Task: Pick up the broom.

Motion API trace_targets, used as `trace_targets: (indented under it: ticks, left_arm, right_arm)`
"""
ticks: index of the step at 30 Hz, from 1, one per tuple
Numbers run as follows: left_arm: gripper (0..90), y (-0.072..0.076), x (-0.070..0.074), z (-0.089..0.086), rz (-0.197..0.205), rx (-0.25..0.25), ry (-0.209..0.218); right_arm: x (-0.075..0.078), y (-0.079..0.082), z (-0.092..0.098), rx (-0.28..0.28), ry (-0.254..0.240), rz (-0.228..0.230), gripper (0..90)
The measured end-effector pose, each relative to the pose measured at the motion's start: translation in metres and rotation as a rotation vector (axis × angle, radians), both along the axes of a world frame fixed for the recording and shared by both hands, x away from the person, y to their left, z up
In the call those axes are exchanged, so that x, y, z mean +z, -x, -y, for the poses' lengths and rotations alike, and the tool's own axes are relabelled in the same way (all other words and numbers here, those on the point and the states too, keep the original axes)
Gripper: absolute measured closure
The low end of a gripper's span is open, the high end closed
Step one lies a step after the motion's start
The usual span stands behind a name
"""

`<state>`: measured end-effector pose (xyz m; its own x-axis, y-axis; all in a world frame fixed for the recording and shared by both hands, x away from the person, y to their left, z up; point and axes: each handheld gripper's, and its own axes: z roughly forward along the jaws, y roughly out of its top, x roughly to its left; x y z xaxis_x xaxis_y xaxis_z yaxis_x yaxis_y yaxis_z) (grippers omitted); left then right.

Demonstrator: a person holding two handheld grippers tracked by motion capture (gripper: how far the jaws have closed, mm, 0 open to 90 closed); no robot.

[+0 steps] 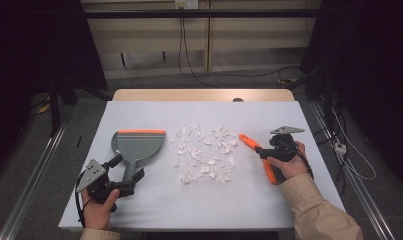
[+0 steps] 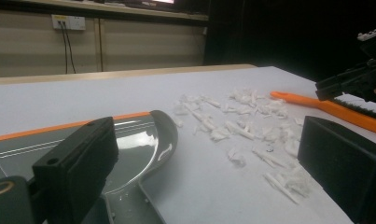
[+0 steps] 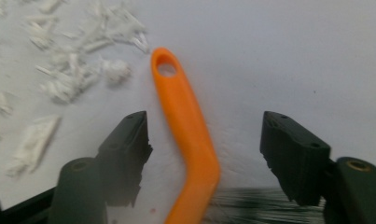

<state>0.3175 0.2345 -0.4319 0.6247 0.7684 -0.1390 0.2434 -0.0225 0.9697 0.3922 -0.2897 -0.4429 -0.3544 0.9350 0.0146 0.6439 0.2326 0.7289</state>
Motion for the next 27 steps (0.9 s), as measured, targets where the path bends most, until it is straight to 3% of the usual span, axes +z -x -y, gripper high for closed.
trace_targets:
  ticks: [3, 4, 5, 6, 8, 13, 22, 27]
  left_arm:
    - [4.6, 0.000, 0.000, 0.000, -0.001, -0.001, 0.002]
    - [4.6, 0.000, 0.000, 0.000, -0.001, -0.001, 0.002]
    - [4.6, 0.000, 0.000, 0.000, -0.001, -0.002, 0.000]
    - [4.6, 0.000, 0.000, 0.001, -0.005, -0.001, 0.004]
    - [4.6, 0.000, -0.001, 0.001, -0.004, -0.003, 0.003]
    - [4.6, 0.000, 0.000, 0.002, -0.004, -0.004, 0.004]
    - [4.6, 0.000, -0.001, 0.002, -0.007, -0.005, -0.002]
    - [4.6, 0.000, -0.001, 0.003, -0.009, -0.006, -0.004]
  right_arm:
    - [-0.002, -0.004, 0.001, -0.002, 0.000, -0.033, 40.8]
    - [-0.003, -0.007, 0.001, 0.003, 0.027, -0.066, 43.6]
    - [-0.003, -0.007, 0.001, 0.003, 0.027, -0.066, 43.6]
    - [-0.003, -0.009, 0.001, 0.019, 0.022, -0.102, 43.4]
    - [-0.004, -0.010, -0.001, 0.041, 0.031, -0.126, 47.1]
    - [-0.006, -0.012, -0.002, 0.036, 0.061, -0.147, 51.6]
    - [-0.004, -0.016, -0.001, 0.010, 0.035, -0.221, 56.6]
    - [-0.004, -0.017, -0.005, -0.014, 0.055, -0.237, 58.6]
